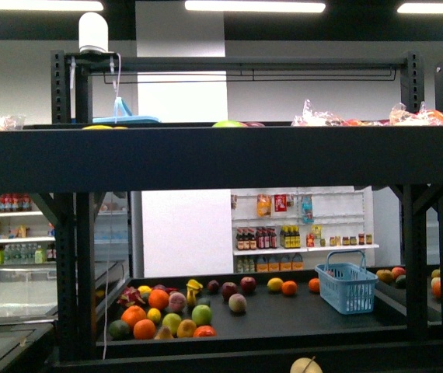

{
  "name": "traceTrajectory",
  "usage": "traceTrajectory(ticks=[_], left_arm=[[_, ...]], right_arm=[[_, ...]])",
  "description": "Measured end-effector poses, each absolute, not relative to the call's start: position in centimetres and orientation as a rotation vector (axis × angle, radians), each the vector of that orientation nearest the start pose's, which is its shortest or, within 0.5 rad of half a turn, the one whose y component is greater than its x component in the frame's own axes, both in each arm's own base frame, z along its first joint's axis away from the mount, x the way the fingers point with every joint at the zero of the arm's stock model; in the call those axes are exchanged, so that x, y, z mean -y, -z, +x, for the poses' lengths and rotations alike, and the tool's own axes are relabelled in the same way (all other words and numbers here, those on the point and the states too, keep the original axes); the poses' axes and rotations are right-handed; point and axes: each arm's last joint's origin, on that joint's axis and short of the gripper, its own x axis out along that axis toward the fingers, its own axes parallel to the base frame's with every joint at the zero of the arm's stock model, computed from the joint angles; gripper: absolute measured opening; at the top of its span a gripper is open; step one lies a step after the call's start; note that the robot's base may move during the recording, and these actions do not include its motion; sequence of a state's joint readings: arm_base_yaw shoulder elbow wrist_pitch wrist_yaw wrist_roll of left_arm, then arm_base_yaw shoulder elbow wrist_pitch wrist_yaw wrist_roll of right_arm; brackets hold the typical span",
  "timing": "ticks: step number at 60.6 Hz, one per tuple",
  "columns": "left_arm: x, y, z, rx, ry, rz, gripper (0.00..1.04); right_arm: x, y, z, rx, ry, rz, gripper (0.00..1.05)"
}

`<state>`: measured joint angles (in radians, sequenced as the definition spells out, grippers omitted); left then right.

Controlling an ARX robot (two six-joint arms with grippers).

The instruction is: Pick lemon from shelf

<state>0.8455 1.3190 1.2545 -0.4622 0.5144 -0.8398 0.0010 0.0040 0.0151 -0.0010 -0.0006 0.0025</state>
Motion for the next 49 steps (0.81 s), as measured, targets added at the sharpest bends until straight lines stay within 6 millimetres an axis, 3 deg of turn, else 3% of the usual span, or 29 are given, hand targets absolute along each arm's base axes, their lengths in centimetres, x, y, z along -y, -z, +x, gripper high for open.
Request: traceTrajectory(ticks=[9,19,37,49], left_arm=[[-22.9,-33.5,21.1,-0.315,-0.586,-1.175,0.97],[-25.8,-31.3,24.1,-0.33,-0.606,-1.201,0.97],[-26.2,-30.9,30.0,-0.234,-0.491,-1.208,0.97],[-26.8,-29.8,32.4,-0.231,-0.519,-1.229,0.97]], right_arm=[[0.0,-16.8,9.7,0.01,-0.002,0.002,1.02],[0.0,-16.8,9.7,0.01,-0.002,0.002,1.02],[0.0,-16.8,9.7,0.01,-0.002,0.002,1.02],[0.0,-16.8,9.7,0.01,-0.002,0.002,1.02]])
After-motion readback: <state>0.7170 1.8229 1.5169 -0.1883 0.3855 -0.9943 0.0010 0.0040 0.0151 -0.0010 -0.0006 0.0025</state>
